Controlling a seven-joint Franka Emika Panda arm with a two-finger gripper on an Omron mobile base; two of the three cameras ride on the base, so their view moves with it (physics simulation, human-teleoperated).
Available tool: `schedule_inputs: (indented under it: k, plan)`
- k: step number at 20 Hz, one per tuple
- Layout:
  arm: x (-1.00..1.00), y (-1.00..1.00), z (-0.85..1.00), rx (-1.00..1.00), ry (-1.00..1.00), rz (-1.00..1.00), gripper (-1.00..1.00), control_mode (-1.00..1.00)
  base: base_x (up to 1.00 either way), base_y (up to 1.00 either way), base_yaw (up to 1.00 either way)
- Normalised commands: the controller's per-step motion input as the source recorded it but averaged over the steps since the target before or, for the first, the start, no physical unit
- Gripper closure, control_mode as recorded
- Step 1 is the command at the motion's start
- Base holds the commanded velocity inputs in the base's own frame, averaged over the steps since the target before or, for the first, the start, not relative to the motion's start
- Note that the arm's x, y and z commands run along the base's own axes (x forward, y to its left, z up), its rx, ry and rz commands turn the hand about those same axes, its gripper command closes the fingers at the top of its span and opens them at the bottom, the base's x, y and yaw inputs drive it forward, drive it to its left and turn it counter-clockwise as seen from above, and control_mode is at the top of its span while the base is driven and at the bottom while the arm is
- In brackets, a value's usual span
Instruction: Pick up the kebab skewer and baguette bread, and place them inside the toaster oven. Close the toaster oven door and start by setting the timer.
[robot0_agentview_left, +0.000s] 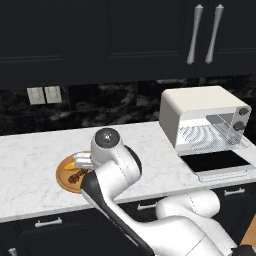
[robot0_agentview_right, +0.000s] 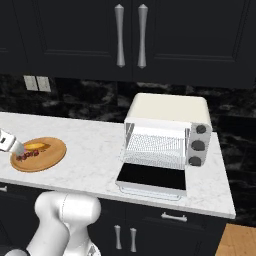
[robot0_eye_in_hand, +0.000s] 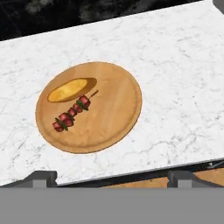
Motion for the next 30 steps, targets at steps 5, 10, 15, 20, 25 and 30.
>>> schedule_inputs:
  k: [5,10,15,20,25,30]
  plan:
    - [-0.03,0.7,-0.29,0.17,0.1,-0.11,-1.0,-1.0,0.0,0.0,0.0]
    - [0.06,0.0,-0.07,0.09,0.09,0.0,-1.0,-1.0,0.0,0.0,0.0]
    - [0.0,0.09,-0.23,0.02,0.0,0.0,-1.0,-1.0,0.0,0.0,0.0]
    - [0.23,0.04,-0.19,0.0,0.0,0.0,-1.0,-1.0,0.0,0.0,0.0]
    - [0.35,-0.05,-0.03,0.0,0.09,0.0,-1.0,-1.0,0.0,0.0,0.0]
    - [0.32,0.04,-0.34,0.0,0.13,0.0,-1.0,-1.0,0.0,0.0,0.0]
